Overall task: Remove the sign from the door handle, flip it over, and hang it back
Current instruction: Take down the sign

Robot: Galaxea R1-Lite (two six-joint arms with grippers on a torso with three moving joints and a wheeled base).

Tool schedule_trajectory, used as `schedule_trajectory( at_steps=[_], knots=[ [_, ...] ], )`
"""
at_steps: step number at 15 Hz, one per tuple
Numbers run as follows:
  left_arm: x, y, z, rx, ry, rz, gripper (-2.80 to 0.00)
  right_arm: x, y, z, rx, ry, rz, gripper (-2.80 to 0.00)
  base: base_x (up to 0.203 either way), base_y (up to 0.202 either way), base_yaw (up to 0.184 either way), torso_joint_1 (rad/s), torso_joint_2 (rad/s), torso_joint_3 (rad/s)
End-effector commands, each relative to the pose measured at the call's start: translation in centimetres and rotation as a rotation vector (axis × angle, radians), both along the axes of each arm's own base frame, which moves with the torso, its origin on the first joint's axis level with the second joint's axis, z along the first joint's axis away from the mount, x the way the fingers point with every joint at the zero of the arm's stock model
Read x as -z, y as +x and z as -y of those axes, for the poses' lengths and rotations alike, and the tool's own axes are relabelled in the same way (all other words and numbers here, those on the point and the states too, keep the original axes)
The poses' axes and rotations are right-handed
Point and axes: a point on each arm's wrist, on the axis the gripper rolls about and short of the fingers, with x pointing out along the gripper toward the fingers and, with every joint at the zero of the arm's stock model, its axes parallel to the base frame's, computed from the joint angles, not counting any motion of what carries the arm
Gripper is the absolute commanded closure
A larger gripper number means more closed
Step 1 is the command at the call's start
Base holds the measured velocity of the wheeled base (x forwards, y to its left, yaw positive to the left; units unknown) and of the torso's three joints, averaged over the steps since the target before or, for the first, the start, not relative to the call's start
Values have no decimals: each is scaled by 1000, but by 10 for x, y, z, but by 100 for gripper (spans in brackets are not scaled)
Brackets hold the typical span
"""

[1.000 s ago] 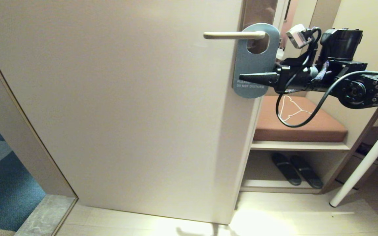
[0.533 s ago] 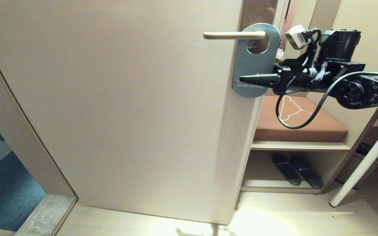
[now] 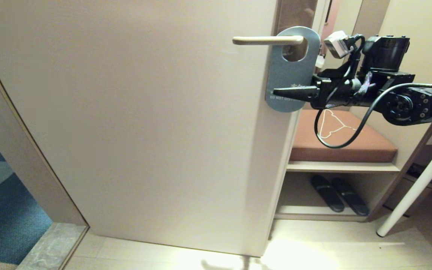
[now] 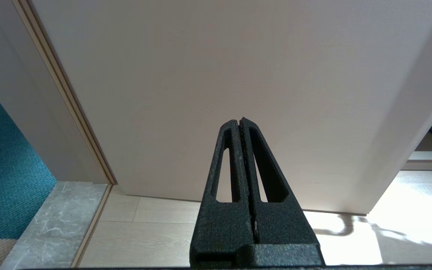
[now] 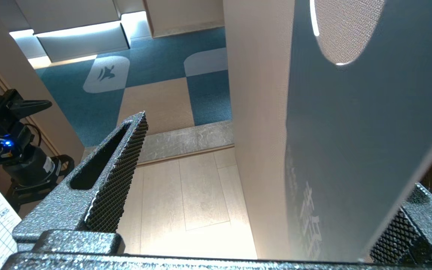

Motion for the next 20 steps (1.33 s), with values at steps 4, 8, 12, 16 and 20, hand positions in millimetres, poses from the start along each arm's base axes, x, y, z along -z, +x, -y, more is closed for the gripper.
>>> schedule_trajectory(
  at_steps=[4,8,12,16,20],
  knots=[
    [0,0,0,0,0,-3,0,1,1,0,-2,0,-2,0,0,0,0,0,0,0],
    [0,0,0,0,0,-1,0,2,1,0,2,-1,1,0,0,0,0,0,0,0],
    [0,0,0,0,0,0,0,1,1,0,5,-1,4,0,0,0,0,0,0,0],
    [0,0,0,0,0,-1,0,1,0,0,11,-3,10,0,0,0,0,0,0,0],
    [0,0,0,0,0,-2,0,0,-5,1,71,-8,7,0,0,0,0,0,0,0]
  ],
)
